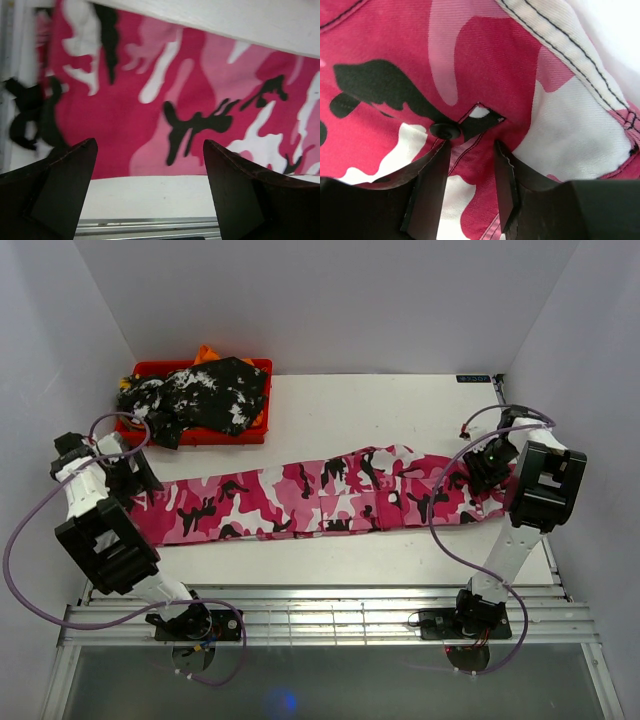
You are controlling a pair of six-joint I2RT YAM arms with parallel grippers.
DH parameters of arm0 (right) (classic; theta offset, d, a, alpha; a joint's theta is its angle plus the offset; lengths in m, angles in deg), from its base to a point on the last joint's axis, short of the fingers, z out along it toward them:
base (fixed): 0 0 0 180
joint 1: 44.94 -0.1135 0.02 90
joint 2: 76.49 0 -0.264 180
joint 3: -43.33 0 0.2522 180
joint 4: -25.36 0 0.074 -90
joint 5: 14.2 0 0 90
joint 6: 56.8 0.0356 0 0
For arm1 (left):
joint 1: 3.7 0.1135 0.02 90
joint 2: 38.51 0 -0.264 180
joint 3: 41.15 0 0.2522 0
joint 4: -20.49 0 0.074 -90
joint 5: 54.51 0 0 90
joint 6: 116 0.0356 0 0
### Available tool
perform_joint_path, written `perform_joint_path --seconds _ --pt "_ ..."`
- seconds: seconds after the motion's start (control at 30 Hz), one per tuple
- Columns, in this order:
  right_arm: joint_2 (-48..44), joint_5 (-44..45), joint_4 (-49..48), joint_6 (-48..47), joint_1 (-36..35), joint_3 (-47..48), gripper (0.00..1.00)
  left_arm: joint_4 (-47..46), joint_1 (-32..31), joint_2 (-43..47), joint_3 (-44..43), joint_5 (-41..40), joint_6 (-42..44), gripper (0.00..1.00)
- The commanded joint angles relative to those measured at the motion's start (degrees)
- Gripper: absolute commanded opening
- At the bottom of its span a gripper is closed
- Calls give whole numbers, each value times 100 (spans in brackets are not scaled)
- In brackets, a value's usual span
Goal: Fold and stack the trousers
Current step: Fold the trousers
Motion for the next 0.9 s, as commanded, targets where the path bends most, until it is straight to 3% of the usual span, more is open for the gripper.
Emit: perform_joint_path --seconds 0.0,0.27,0.4,0.63,0.87 --pt "85 1271 -402 -406 503 -331 46 287 290 366 123 -325 489 98" --pt "-205 1414 -411 -705 811 -604 45 -37 572 226 387 -571 736 96" --pt "-311 1238 -288 -697 820 -675 45 -108 598 -327 308 -475 613 87" --pt "-425 1097 -86 -644 811 -596 45 -643 607 -1058 281 -526 367 84" --pt "-504 1045 -33 -591 749 -604 45 -1241 484 -1576 755 368 -63 72"
